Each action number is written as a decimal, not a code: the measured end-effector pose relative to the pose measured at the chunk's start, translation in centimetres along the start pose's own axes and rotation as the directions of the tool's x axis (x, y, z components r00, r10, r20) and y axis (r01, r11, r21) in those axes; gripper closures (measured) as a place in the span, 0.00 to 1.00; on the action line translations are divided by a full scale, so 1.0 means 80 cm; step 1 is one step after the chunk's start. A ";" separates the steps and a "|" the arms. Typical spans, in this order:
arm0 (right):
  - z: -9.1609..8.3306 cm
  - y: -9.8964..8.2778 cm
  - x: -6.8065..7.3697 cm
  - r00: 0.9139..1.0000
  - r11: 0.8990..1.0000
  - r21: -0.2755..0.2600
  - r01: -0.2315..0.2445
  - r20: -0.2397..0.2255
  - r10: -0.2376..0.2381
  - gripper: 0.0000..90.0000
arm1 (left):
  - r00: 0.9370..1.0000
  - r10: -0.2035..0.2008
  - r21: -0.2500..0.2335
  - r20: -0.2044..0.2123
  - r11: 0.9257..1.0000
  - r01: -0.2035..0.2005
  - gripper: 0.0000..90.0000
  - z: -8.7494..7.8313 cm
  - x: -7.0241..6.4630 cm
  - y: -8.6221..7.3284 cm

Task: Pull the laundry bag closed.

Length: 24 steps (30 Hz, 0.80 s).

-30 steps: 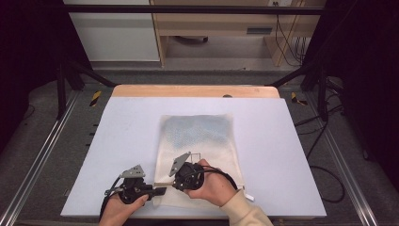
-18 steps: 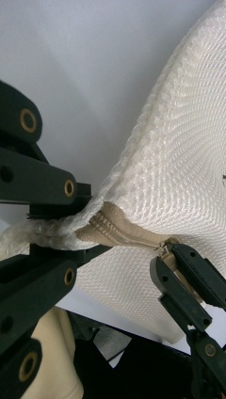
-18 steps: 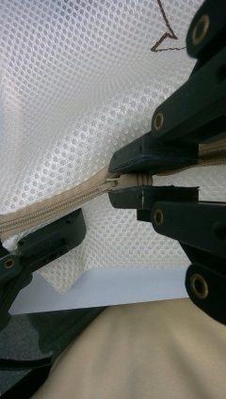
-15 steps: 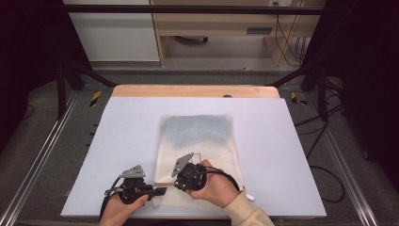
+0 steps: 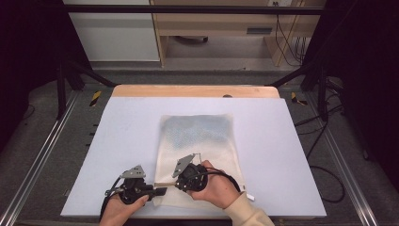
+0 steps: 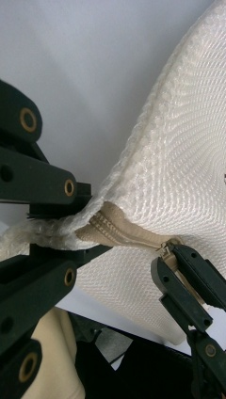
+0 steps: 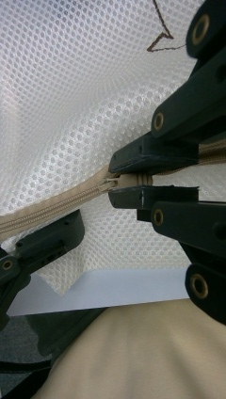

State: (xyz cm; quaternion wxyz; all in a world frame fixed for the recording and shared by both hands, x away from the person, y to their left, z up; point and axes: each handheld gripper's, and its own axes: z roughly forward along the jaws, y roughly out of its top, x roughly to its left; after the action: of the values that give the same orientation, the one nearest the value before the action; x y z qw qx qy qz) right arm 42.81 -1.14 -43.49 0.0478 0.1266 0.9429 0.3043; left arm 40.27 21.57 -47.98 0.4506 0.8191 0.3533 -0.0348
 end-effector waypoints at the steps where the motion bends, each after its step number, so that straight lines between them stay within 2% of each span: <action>1: -0.001 0.000 0.000 1.000 1.000 0.003 0.000 -0.001 0.000 0.91 | 1.000 0.000 0.000 0.000 1.000 0.000 0.92 0.000 0.000 0.000; 24: -0.015 -0.016 -0.003 1.000 1.000 -0.006 -0.019 0.019 0.019 0.91 | 1.000 0.005 -0.008 0.005 1.000 -0.005 0.92 0.000 -0.001 0.000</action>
State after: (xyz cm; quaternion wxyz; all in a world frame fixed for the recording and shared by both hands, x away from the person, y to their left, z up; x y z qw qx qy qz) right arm 42.53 -2.89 -43.29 0.0544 0.1384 0.9403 0.3062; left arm 40.21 21.50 -47.92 0.4548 0.8181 0.3502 -0.0345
